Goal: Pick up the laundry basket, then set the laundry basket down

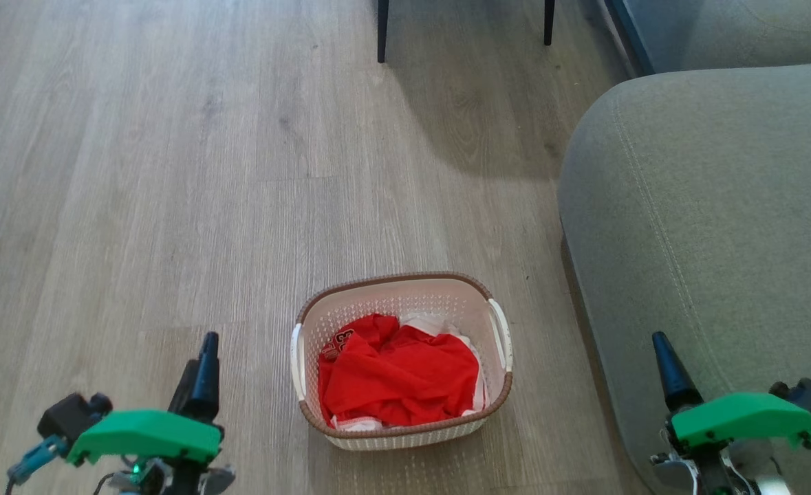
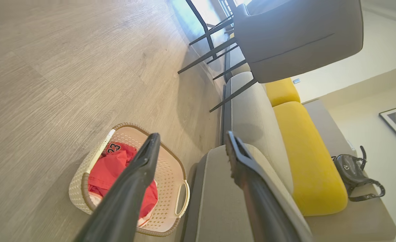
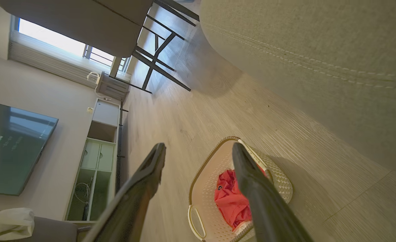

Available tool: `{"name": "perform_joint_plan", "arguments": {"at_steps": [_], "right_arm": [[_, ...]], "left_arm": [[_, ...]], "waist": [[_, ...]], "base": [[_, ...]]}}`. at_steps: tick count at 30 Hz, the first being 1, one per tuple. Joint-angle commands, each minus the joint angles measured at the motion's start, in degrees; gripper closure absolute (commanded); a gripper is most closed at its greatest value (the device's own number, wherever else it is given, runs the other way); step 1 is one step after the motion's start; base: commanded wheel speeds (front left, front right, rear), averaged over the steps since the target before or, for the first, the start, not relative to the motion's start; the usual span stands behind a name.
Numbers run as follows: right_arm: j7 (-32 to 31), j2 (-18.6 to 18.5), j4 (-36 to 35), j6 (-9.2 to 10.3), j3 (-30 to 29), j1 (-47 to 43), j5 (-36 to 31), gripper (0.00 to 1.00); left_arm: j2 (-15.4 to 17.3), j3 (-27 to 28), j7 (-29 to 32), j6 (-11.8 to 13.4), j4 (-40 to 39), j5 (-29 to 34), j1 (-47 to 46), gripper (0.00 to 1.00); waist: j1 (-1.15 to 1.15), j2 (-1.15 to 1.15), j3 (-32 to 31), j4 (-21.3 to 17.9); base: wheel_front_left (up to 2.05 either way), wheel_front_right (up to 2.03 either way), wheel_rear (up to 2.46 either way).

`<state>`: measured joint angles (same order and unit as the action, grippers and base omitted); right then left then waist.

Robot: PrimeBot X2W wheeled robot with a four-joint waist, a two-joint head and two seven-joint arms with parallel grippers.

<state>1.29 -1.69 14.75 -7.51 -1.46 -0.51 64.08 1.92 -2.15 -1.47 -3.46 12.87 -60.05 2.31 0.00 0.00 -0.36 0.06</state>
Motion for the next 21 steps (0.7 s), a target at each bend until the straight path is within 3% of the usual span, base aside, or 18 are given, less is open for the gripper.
{"name": "perform_joint_plan", "arguments": {"at_steps": [1,21], "right_arm": [[0.9,-0.6,-2.5,0.01,1.0,2.4,-2.3,0.0],[4.1,-0.7,-3.3,0.02,3.6,2.4,-16.7,0.0]], "left_arm": [[0.6,0.1,-0.7,0.3,-2.6,2.5,-2.6,0.0],[2.2,-3.3,-3.9,3.7,-3.2,18.6,-1.6,0.0]], "waist": [[0.0,0.0,0.0,0.0],[0.0,0.0,0.0,-0.2]], "base": [[0.0,0.0,0.0],[0.0,0.0,0.0]]}}
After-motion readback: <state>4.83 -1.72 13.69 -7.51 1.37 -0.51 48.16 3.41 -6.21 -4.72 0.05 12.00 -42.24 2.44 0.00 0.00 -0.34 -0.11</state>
